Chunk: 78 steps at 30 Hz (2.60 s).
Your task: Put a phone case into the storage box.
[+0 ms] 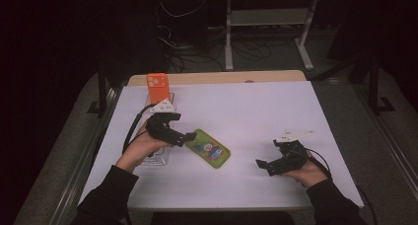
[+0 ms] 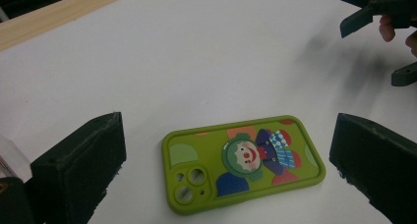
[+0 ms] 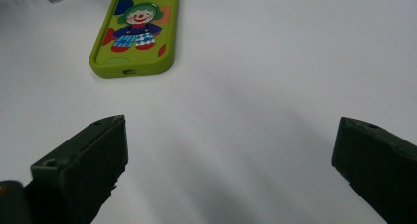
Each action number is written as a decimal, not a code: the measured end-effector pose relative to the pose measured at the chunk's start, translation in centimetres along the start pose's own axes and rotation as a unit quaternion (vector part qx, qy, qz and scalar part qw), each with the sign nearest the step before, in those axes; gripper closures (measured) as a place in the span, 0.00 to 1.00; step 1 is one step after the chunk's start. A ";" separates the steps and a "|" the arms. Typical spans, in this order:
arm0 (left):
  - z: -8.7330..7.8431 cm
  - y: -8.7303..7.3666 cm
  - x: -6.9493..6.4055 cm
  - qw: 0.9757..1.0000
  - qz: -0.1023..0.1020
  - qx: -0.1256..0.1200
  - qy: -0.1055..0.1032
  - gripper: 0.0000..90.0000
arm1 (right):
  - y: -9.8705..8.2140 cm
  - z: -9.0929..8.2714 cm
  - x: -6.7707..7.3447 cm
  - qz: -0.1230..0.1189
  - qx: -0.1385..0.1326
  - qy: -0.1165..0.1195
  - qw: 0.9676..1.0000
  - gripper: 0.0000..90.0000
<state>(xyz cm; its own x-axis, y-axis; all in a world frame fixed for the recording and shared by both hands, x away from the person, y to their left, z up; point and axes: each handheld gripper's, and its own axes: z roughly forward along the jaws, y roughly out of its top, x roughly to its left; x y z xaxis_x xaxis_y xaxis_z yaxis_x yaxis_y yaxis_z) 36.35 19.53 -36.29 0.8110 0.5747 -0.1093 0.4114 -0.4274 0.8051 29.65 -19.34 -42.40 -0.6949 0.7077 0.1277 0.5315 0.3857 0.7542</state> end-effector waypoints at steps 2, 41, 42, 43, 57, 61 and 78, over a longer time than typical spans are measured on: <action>0.0 0.0 0.0 1.000 0.000 0.001 0.000 0.00 | 0.0 -0.1 -0.1 -0.001 -0.003 0.002 1.000 0.00; -0.3 0.0 0.7 1.000 -0.003 -0.003 0.004 0.00 | 8.6 5.2 3.7 -0.009 0.036 0.035 0.999 0.00; -0.3 0.0 0.7 1.000 -0.001 -0.002 0.004 0.00 | 8.7 5.5 3.8 -0.010 0.039 0.037 0.998 0.00; -0.3 0.0 0.6 1.000 -0.001 -0.003 0.004 0.00 | 8.8 5.8 3.9 -0.012 0.039 0.039 0.998 0.00; -0.3 0.1 0.5 1.000 0.001 -0.005 0.003 0.00 | 9.8 9.6 6.3 -0.012 0.075 0.037 0.996 0.00; -0.3 0.2 0.5 1.000 0.004 -0.005 0.004 0.00 | 9.7 10.6 7.0 -0.017 0.085 0.032 0.996 0.00; -0.3 0.2 0.3 1.000 0.005 -0.006 0.002 0.00 | 8.2 13.6 8.5 -0.041 0.124 0.000 0.992 0.03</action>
<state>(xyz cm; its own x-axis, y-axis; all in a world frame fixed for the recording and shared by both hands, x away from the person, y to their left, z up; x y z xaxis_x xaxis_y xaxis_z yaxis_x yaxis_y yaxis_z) 36.60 19.84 -36.00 0.8134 0.5731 -0.0994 0.3986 -0.4247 0.8129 34.68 -2.05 -43.89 -0.7399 0.6688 0.0725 0.5763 0.5746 0.5811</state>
